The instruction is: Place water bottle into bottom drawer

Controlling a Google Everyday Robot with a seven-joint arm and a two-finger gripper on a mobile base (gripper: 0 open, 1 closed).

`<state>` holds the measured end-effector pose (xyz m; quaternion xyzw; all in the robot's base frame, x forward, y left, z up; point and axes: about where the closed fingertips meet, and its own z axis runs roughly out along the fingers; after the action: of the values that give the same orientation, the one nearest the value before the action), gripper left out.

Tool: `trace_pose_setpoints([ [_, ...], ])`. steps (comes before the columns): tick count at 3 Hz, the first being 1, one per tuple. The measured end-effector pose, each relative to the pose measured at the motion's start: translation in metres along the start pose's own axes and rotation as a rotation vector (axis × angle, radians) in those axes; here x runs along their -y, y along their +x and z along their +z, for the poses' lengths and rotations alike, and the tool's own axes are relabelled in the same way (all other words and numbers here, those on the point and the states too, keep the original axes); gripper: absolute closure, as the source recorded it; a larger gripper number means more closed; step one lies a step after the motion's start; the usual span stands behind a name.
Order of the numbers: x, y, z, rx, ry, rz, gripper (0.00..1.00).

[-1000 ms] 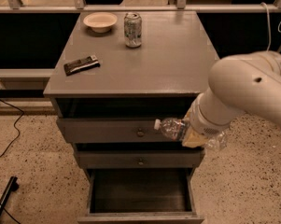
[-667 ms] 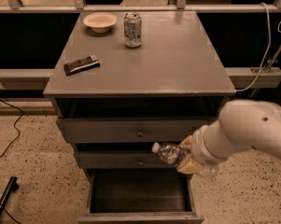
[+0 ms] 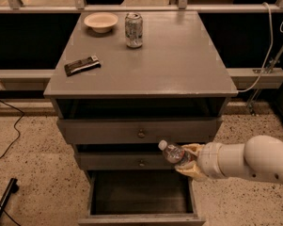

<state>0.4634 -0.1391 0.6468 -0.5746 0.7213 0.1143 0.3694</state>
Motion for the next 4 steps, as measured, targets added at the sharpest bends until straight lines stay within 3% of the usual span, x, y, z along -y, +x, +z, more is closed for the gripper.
trace_pose_setpoints([
  [1,0.000,0.004,-0.001,0.005,0.007,-0.013,1.00],
  [2,0.006,0.010,0.003,0.072,-0.012,0.018,1.00],
  [3,0.017,0.005,0.004,0.250,-0.027,0.040,1.00],
  [4,0.021,0.003,0.005,0.492,-0.054,-0.011,1.00],
])
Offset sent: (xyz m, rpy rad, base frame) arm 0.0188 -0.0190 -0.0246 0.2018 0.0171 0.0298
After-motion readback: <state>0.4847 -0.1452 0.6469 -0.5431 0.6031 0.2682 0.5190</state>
